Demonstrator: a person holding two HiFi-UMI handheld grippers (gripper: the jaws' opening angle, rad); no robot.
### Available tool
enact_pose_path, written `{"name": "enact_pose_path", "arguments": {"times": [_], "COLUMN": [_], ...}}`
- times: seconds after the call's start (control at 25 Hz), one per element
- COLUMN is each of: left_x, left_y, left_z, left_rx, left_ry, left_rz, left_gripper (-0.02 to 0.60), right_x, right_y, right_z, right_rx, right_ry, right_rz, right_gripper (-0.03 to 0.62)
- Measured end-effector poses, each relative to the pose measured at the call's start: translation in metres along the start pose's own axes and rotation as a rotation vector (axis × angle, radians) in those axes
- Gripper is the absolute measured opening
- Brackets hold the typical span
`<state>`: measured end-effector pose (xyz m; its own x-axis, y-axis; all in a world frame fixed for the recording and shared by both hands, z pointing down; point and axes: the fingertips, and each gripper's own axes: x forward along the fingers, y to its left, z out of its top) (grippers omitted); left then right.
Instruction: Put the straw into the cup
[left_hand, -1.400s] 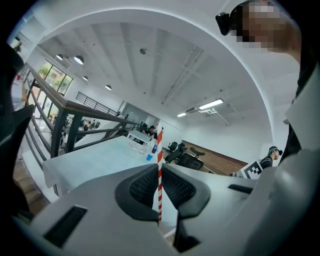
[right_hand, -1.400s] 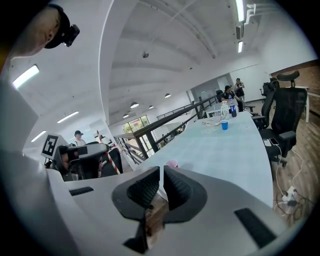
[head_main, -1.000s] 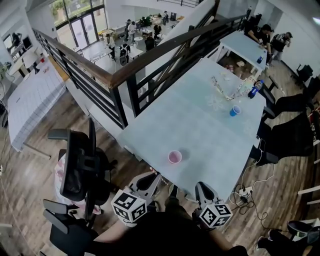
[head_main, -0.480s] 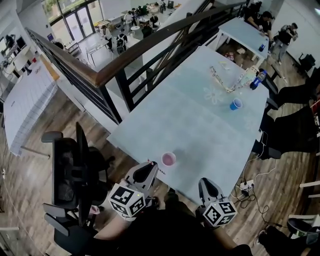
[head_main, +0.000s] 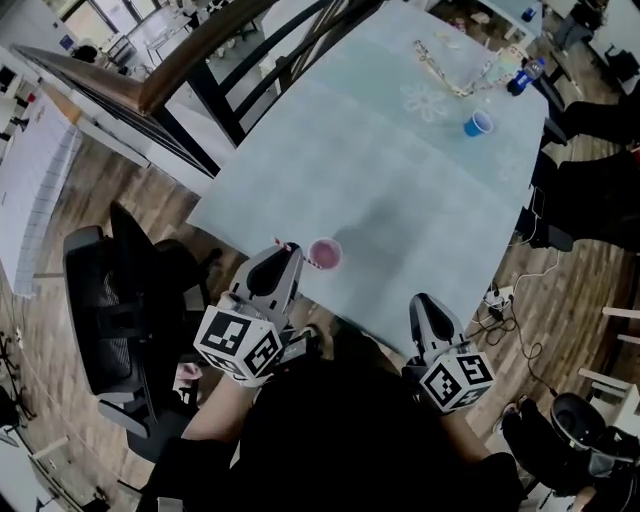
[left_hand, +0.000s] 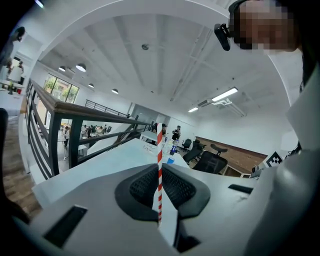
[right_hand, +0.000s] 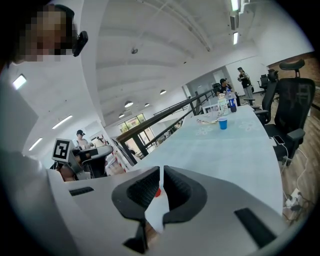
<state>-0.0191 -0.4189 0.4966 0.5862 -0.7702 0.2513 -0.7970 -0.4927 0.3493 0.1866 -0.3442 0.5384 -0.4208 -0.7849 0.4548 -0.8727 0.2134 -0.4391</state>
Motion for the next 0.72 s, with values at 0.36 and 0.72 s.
{"name": "enact_pose_path", "arguments": {"times": [0.36,0.72], "left_x": [0.037,0.065], "left_y": [0.010,0.031], "left_z": [-0.024,-0.062], "left_rx": [-0.001,-0.040], "left_ry": [0.036,0.072], "left_rz": [0.029,0.088], "left_gripper": [0.034,0.034], "right_x": [0.003,0.009], "right_y": [-0.026,-0.040], "right_z": [-0.002,-0.003], "right_rx": [0.034,0.052], "right_ry": [0.023,0.030], "right_rz": [-0.024,-0.033], "right_gripper": [0.048,0.048]}}
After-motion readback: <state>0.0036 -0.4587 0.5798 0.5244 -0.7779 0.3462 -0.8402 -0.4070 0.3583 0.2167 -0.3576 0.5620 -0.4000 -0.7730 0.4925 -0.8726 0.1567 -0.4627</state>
